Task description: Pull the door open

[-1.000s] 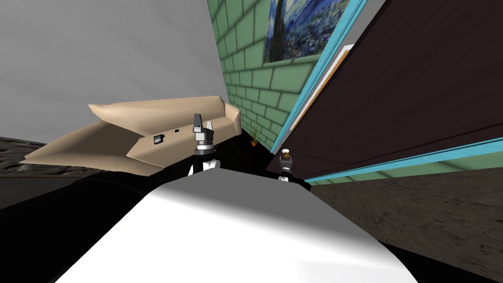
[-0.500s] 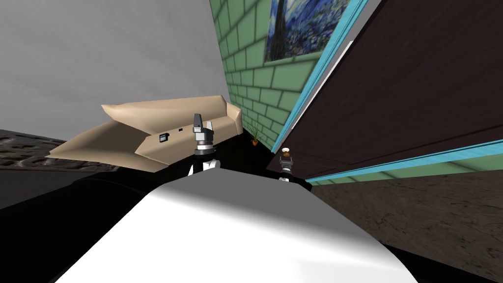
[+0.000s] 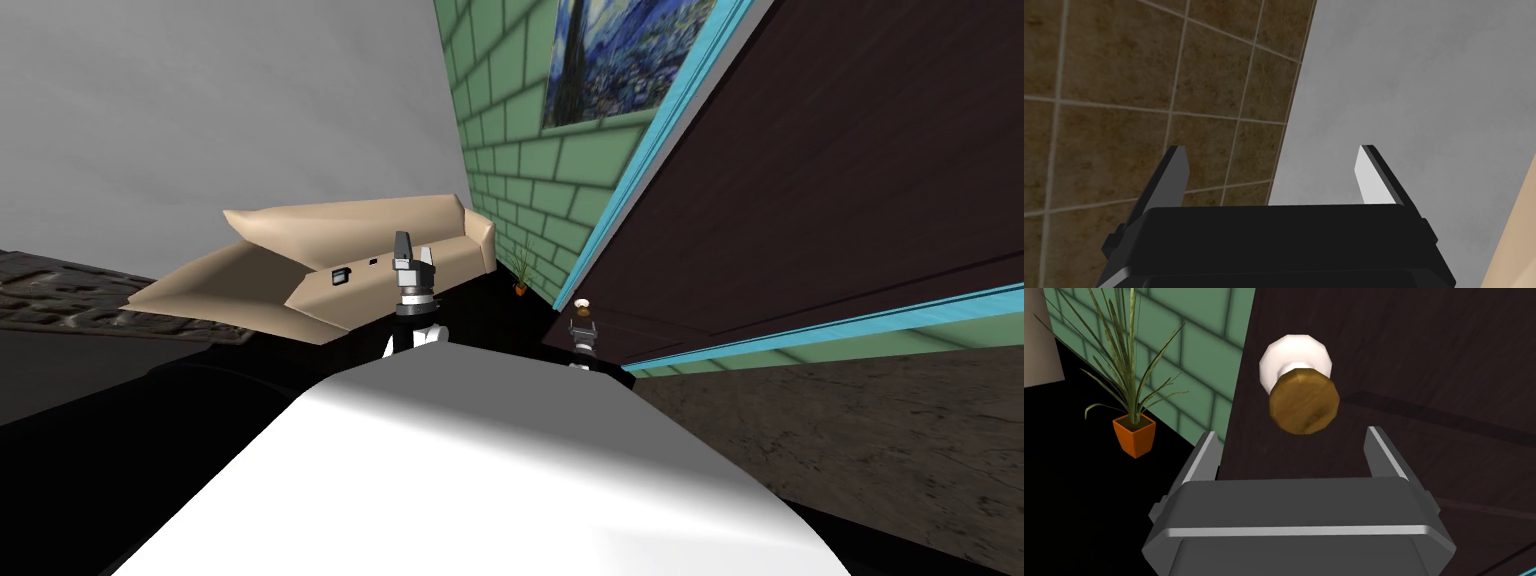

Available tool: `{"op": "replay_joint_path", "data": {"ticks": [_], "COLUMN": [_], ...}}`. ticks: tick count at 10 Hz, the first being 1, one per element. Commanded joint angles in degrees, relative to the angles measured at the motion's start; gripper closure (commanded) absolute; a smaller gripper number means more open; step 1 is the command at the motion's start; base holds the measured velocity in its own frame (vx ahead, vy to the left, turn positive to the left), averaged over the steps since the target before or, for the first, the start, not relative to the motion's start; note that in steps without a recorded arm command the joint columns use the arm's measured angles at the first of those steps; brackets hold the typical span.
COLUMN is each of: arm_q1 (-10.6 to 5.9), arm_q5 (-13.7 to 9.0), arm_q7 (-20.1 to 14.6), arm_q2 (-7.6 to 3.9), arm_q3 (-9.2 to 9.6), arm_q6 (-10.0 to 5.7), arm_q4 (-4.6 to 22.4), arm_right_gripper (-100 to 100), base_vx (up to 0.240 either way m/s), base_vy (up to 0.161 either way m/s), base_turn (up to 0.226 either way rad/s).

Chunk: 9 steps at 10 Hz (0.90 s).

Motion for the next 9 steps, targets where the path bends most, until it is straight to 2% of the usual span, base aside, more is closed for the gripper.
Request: {"op": "replay_joint_path", "data": {"ticks": [1,9], "arm_q1": [0.54,2.84], "arm_q5": [-0.88,-4.74], "arm_q7": [-2.85,-13.49], "arm_q2": [-0.49,-2.52], "arm_q3": [0.76,4.28], "arm_q6": [-0.14,-1.24], "arm_q4": [-0.73,-3.57], "arm_right_gripper": [-100,-100], "base_vx": [-0.038,-0.051], "base_vy": [-0.016,-0.021], "base_turn": [0.049,0.038]}}
